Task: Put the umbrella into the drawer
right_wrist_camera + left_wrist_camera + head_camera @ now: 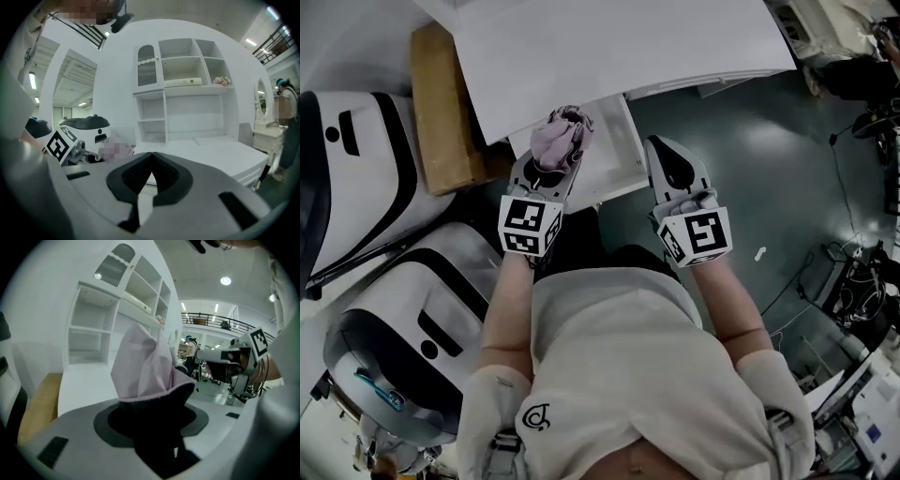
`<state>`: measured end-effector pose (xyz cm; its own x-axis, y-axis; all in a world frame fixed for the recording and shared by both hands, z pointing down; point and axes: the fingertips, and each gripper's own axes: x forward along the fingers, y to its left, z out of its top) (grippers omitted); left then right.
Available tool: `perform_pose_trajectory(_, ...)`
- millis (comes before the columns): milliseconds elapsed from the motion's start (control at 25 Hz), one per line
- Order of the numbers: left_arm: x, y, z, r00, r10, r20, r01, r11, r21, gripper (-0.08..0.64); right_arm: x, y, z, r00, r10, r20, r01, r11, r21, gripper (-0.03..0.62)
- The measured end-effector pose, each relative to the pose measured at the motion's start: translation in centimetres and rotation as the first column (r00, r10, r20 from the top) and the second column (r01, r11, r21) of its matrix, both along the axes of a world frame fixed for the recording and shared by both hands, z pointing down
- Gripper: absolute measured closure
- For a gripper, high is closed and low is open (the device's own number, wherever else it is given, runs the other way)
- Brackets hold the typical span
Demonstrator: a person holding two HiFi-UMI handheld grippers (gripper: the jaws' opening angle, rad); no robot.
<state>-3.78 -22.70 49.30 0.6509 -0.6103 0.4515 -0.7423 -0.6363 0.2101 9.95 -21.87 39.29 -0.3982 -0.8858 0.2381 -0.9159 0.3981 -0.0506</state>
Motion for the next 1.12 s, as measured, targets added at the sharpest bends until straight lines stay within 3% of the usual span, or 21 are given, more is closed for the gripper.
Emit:
perform_pose_trajectory(240,1.9,-1.0,6.7,0.996,0.087,0.028,-0.082,0.987,-0.136,0.334,0.1,-2.8,3.1,0.999,-0.014,-0.031,0.014,1.0,-0.008,0.586)
perform_pose_trajectory(520,3.0,-1.2,13.4,0.996,0.078,0.04,-0.064,0.959,-0.277,0.334,-0.2,-5.4,7.8,0.997,-0.076,-0.03,0.073,0.994,-0.08,0.586)
perform_pose_trajectory(760,4.3,-0.6,18.0,0.985,0.147,0.094,-0.105,0.93,-0.352,0.333,0.0,-6.8,11.5,0.992,-0.126,-0.011,0.123,0.982,-0.144,0.586)
perform_pose_trajectory(1120,5.2,-0.5,25.4,0.968,0.188,0.166,-0.098,0.894,-0.438,0.333,1.7,-7.4,16.1,0.986,-0.166,-0.003,0.161,0.961,-0.224,0.586)
